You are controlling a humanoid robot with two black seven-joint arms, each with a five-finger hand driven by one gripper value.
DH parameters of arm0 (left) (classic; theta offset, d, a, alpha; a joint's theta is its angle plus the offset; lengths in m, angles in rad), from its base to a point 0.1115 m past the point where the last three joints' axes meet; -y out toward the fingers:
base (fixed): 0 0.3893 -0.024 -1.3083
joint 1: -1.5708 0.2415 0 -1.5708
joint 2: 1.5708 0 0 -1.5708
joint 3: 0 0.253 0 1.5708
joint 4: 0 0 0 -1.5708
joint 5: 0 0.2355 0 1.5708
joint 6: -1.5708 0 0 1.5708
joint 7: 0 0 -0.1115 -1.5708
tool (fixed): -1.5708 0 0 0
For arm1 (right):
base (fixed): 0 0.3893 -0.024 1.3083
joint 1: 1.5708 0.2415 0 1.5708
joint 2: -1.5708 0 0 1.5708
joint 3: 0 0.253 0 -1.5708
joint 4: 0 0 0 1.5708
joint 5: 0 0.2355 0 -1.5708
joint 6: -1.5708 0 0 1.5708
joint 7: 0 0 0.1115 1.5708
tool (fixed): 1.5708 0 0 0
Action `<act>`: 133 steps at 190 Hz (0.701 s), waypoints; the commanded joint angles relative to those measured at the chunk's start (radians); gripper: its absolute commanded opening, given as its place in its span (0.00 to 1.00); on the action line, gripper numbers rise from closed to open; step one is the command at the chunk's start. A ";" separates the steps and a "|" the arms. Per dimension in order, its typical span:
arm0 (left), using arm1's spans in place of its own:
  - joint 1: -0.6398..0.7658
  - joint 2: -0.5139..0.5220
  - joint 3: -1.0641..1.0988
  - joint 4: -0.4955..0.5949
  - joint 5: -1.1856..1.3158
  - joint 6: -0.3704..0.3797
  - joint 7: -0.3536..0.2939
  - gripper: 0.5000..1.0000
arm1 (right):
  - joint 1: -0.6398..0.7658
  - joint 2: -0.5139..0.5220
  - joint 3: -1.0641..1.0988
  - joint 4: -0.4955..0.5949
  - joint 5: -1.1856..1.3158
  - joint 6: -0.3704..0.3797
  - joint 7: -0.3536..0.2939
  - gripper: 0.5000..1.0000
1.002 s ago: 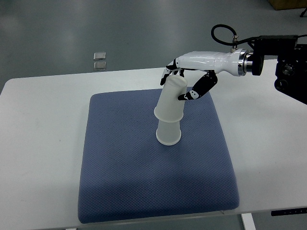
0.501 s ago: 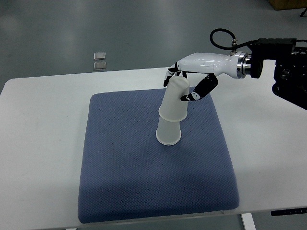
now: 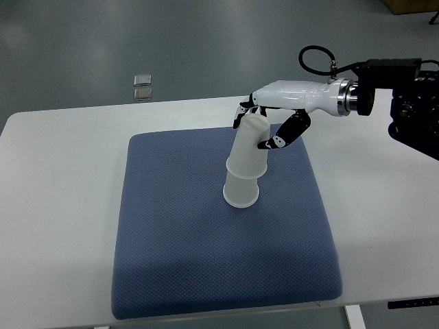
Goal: Stack paper cups
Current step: 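Lower the held cup onto the upside-down cup on the pad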
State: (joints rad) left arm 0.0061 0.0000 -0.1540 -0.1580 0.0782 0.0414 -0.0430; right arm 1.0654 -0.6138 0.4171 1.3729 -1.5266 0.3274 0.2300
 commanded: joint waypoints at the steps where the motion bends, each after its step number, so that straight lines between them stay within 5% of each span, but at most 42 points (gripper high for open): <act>1: 0.000 0.000 0.001 0.000 0.000 0.000 -0.001 1.00 | -0.005 0.005 0.000 0.005 -0.001 -0.001 0.000 0.00; 97: 0.000 0.000 0.001 0.000 0.000 0.000 0.000 1.00 | -0.065 0.054 -0.001 0.000 -0.015 -0.070 -0.023 0.00; 115: 0.000 0.000 0.001 0.000 0.000 0.000 0.000 1.00 | -0.071 0.057 -0.001 -0.002 -0.015 -0.070 -0.023 0.16; 133: 0.000 0.000 0.001 0.000 0.000 0.000 0.000 1.00 | -0.071 0.057 -0.001 -0.002 -0.015 -0.071 -0.020 0.53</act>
State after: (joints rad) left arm 0.0061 0.0000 -0.1536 -0.1580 0.0782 0.0414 -0.0435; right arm 0.9953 -0.5573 0.4157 1.3720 -1.5416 0.2581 0.2070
